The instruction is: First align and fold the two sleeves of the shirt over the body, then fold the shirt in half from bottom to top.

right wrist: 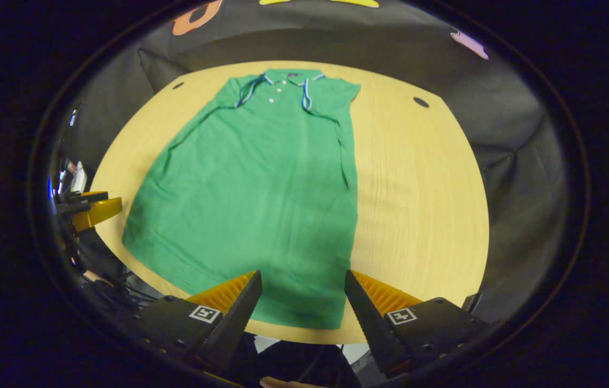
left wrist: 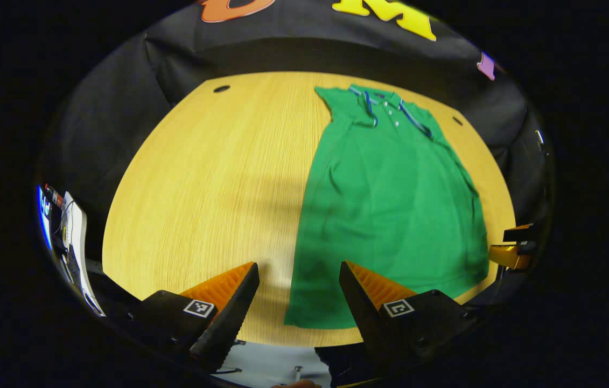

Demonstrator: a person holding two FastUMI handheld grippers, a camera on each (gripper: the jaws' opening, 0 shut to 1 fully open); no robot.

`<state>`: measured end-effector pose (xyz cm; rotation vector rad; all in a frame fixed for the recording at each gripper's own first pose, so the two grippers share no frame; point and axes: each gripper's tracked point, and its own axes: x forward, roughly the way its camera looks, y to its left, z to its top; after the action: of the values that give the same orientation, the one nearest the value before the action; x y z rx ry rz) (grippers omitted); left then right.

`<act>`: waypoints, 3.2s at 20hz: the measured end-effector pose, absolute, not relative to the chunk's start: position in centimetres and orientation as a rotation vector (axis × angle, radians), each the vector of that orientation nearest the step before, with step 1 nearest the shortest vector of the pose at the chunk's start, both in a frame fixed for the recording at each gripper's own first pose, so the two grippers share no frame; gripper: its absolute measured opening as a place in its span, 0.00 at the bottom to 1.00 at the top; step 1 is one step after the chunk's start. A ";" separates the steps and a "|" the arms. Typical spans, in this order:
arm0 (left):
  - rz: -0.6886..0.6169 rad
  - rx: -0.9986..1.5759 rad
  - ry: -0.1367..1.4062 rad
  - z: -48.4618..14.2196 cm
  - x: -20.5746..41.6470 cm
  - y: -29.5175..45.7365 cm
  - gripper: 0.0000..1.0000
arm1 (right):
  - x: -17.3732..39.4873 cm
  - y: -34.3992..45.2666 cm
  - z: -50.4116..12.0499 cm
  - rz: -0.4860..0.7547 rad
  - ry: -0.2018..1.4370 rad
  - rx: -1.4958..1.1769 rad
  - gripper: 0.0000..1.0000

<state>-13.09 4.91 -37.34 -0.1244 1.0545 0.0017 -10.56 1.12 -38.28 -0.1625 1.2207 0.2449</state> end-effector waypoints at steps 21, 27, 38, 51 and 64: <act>-0.061 -0.133 1.305 -40.8 -16.3 2.4 0.72 | -14.0 -1.2 -43.1 0.210 1.462 -0.085 0.68; -0.133 -0.129 1.296 -40.7 -16.0 1.0 0.43 | -13.9 0.4 -43.0 0.264 1.471 -0.051 0.11; -0.179 -0.190 1.078 -34.8 -10.2 -0.2 0.03 | -8.4 2.7 -36.8 0.378 1.258 0.009 0.06; -0.156 -0.132 0.863 -28.5 2.8 2.8 0.03 | 5.6 3.3 -29.1 0.281 1.060 0.148 0.06; -0.123 -0.081 0.640 -23.9 19.5 3.8 0.03 | 21.0 5.3 -24.8 0.266 0.906 0.114 0.06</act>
<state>19.53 3.85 -23.86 -0.0806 0.6404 -0.1230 21.04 5.29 -24.76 0.1135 0.9060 0.2663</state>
